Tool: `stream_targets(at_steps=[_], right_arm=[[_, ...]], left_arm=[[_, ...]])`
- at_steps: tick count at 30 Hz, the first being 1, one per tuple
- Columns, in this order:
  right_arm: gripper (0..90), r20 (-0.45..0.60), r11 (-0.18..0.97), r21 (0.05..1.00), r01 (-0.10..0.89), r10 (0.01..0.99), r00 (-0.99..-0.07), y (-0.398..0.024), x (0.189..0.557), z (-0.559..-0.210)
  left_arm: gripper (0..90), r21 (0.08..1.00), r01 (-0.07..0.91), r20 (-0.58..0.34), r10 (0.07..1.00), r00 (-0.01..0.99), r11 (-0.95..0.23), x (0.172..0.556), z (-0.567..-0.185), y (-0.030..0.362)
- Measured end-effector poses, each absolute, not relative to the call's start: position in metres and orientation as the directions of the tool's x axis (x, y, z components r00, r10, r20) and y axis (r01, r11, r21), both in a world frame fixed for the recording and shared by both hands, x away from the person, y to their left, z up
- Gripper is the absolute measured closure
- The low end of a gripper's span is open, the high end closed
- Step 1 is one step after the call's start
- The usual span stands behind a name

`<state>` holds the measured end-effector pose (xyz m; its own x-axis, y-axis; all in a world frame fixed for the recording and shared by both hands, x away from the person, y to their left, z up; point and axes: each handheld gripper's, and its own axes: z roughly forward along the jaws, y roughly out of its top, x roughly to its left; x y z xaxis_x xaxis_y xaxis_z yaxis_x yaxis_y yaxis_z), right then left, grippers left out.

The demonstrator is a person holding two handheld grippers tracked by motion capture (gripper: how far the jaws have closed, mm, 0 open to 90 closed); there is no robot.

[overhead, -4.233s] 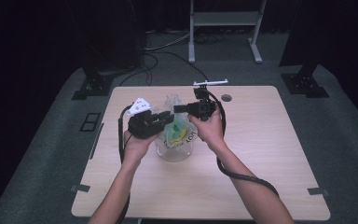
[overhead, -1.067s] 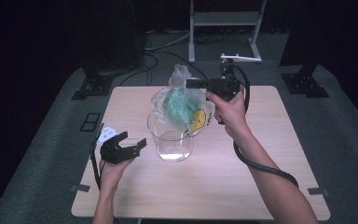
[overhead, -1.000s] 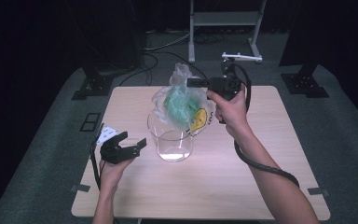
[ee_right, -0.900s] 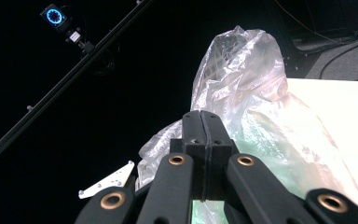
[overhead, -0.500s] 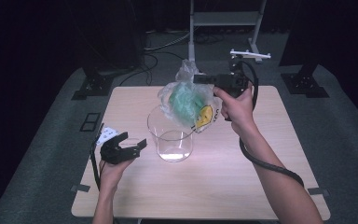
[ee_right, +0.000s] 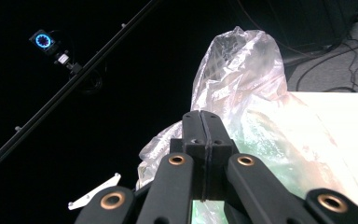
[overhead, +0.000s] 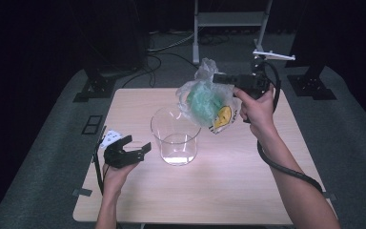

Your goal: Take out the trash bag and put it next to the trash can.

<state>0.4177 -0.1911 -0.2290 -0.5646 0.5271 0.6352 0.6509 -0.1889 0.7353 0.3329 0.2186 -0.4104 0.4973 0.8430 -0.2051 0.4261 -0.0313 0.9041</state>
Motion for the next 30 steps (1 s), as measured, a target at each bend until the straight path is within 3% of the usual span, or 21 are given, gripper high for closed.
stream_targets(at_steps=[30], right_arm=[[90.0, 0.663, -0.267, 0.706, 0.656, 0.573, -0.481, -0.243, 0.421, -0.249]], left_arm=[[8.5, 0.906, 0.423, -0.215, 0.836, 0.504, -0.022, 0.333, -0.411, 0.219]])
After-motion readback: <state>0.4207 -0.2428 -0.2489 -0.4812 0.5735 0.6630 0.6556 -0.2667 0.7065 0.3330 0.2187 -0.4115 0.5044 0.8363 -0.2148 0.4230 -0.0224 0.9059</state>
